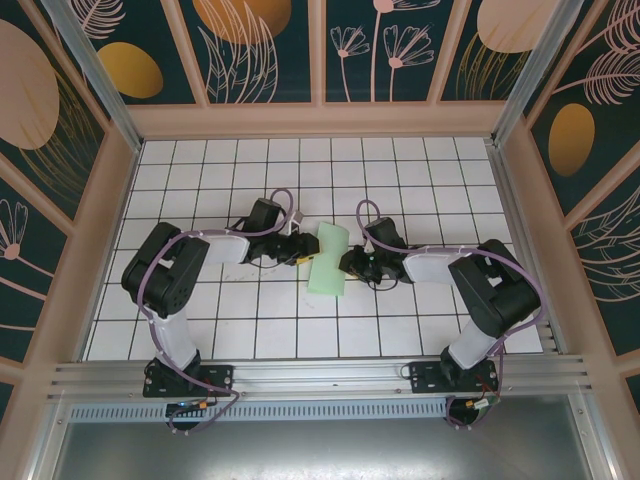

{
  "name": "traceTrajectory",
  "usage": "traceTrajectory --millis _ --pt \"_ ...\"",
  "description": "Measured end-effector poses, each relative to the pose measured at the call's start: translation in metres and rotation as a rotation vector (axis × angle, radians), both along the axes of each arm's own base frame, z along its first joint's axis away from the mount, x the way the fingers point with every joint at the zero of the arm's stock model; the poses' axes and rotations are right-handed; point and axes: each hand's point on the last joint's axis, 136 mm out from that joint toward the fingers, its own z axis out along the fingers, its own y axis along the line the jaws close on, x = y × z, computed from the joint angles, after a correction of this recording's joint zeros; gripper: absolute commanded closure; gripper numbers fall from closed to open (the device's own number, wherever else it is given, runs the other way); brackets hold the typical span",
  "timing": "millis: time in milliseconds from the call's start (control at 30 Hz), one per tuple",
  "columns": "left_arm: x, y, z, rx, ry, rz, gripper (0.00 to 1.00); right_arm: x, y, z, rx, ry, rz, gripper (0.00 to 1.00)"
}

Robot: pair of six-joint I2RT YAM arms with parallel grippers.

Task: Fold a paper plane with a square sheet of paper (pick it up from the middle)
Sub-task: Fold the triangle a second time at the center of the table.

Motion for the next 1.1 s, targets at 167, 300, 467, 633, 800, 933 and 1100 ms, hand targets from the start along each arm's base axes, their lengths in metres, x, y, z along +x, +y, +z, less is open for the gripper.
traceTrajectory --millis 167,300,467,633,800,933,1100 --pt "-0.003 -0.007 0.001 -0.017 0.004 -0.022 0.78 0.000 0.000 0.000 0.006 -0.005 0.001 0.72" --pt "-0.002 -0.007 0.001 -0.015 0.003 -0.018 0.87 0.000 0.001 0.001 0.010 -0.006 0.003 0.69" --pt "-0.001 -0.007 0.001 -0.013 0.001 -0.015 0.96 0.001 0.001 0.005 0.012 -0.019 0.004 0.64" --pt "-0.001 -0.007 0.002 -0.013 0.001 -0.012 0.99 0.005 -0.001 0.032 0.028 -0.084 -0.008 0.58" --pt "0.000 -0.008 0.003 -0.020 -0.005 -0.008 1.00 0.004 0.008 0.079 0.049 -0.248 0.010 0.46" --pt "0.001 -0.008 0.004 -0.020 -0.002 -0.005 1.00 -0.016 0.028 0.093 -0.011 -0.367 0.071 0.34" --pt "0.001 -0.008 0.005 -0.021 -0.003 -0.005 0.99 -0.050 0.063 0.085 -0.180 -0.487 0.217 0.34"
